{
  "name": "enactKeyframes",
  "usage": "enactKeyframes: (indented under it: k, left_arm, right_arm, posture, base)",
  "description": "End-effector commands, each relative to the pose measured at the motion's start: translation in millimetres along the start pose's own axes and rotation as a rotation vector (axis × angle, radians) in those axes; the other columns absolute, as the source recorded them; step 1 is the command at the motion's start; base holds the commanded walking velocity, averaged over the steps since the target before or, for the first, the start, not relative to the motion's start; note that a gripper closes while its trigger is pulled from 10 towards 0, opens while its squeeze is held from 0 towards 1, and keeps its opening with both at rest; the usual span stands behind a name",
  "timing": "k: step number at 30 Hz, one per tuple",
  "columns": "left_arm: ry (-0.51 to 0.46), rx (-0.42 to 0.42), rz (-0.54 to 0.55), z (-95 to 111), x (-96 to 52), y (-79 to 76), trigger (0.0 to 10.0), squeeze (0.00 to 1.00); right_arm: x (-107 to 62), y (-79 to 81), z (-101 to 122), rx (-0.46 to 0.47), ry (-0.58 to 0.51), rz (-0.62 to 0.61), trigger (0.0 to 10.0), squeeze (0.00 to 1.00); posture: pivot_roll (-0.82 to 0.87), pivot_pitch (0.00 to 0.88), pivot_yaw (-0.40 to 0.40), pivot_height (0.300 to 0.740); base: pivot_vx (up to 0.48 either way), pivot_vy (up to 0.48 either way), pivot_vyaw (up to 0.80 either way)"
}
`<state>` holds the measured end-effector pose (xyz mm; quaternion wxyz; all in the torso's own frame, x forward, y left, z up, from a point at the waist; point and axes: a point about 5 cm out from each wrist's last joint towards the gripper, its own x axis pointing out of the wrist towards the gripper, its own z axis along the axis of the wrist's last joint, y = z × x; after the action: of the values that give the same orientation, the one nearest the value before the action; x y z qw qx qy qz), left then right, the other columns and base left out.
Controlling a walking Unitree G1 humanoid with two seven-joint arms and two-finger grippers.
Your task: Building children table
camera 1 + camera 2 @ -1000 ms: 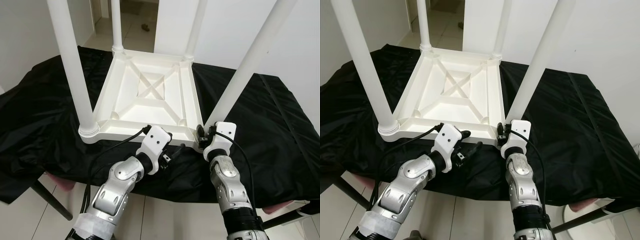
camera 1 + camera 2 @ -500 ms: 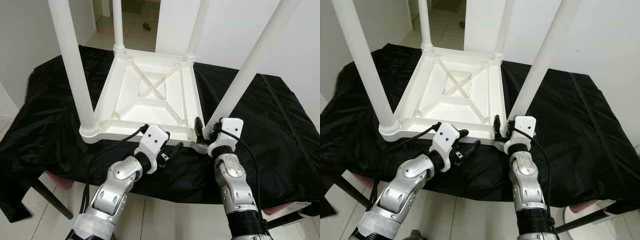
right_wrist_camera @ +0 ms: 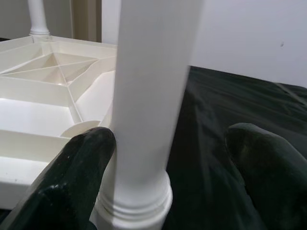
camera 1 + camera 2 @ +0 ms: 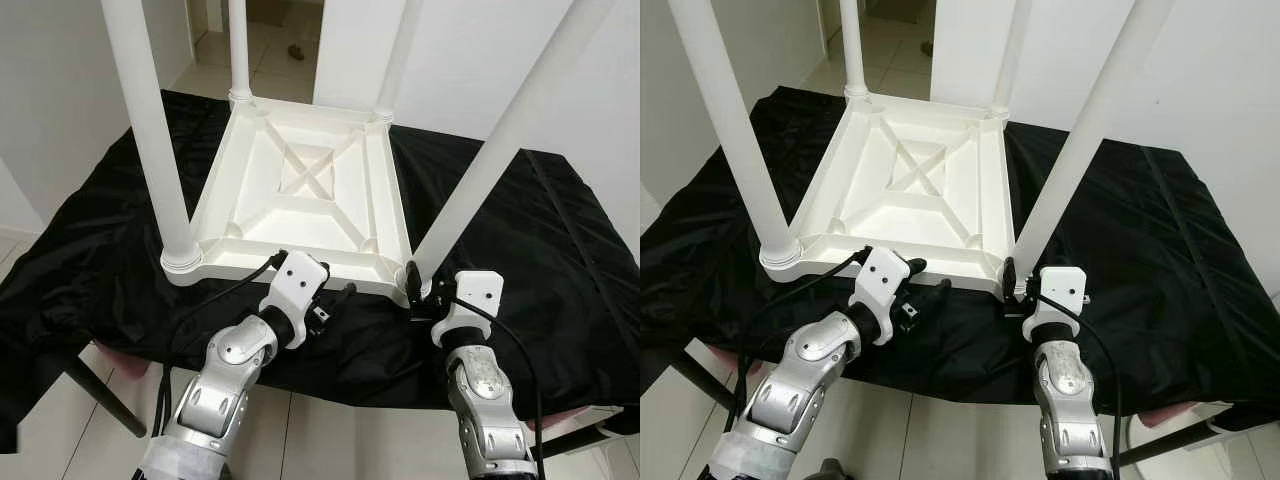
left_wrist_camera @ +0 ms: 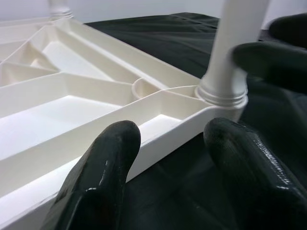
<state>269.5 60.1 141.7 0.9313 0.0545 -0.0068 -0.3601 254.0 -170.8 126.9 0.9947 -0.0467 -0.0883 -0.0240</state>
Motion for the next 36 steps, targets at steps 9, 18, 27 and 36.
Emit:
enactKeyframes:
  k: [9, 18, 27, 36]
  left_arm:
    - [0.004, -0.052, 0.287, 5, -5.9, 19.7, 10.0, 0.00]
    - [0.015, -0.055, 0.394, -11, -33.7, 29.7, 10.0, 0.00]
    - [-0.004, -0.083, 0.551, -17, -65.1, 40.9, 10.0, 0.00]
    - [-0.025, -0.024, 0.553, -3, -62.5, 50.8, 10.0, 0.00]
  right_arm:
    - [-17.9, 1.9, 0, -0.039, 0.009, 0.084, 10.0, 0.00]
    - [-16.1, 10.4, 7, -0.012, -0.021, 0.119, 10.0, 0.00]
    - [-20.3, -4.1, 1, -0.095, -0.029, 0.066, 10.0, 0.00]
    - [-15.2, 2.6, 4, -0.107, -0.077, 0.133, 10.0, 0.00]
  posture:
    - [0.06, 0.000, -0.085, 0.740]
    - [0.06, 0.017, -0.075, 0.740]
    - [0.07, 0.001, -0.045, 0.740]
    - [0.08, 0.000, 0.044, 0.740]
  base:
    - [0.000, 0.000, 0.00]
    - [0.000, 0.000, 0.00]
    - [0.000, 0.000, 0.00]
    - [0.000, 0.000, 0.00]
